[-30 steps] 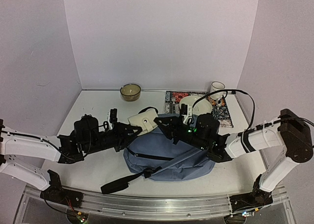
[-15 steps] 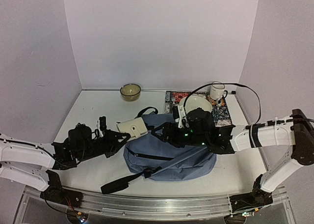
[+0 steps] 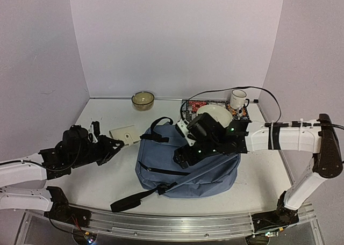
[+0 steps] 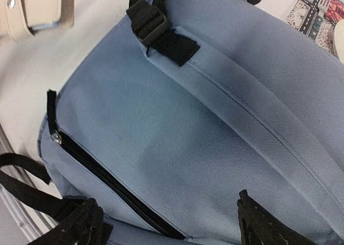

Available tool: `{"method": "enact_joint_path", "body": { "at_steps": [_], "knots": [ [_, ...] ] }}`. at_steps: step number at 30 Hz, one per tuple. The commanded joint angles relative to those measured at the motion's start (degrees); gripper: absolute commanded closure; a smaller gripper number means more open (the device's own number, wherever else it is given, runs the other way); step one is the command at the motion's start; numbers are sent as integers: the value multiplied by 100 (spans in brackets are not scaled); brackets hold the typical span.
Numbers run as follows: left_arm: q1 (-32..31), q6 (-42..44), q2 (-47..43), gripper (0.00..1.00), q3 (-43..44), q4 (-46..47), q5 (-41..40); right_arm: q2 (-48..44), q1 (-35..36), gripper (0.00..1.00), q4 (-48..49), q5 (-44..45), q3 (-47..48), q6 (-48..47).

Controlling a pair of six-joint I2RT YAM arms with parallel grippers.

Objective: Pack the student bag
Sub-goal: Pass from the right arm to the left, then pick up the pocket on the back of the student bag.

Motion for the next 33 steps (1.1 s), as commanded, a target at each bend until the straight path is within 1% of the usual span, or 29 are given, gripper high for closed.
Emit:
{"method": "enact_joint_path", "body": {
  "at_steps": [1,8,14,18,21,27,30,33],
  "knots": [
    [42,319,-278,100,314,-699,-176,488,216,11,-1106,646,589,-947],
    [77,245,-24,100,192,-411,28,1124,517,9,-1375,1133,1137,-1396],
    [346,330,117,100,192,-416,266,1541,651,8,-1579,1409,1479,-1648],
    [504,310,236,100,140,-389,570,1782,697,8,-1703,1556,1592,-1749],
    [525,295,239,100,125,-357,630,1938,716,8,-1821,1770,1635,-1773],
    [534,344,302,100,181,-357,735,2272,746,8,-2046,2448,1722,-1865],
    [534,374,344,100,233,-357,845,2491,826,12,-2141,3152,1819,-1846],
    [534,385,315,100,264,-384,910,2573,879,20,-2145,3803,1931,-1830]
  ]
}}
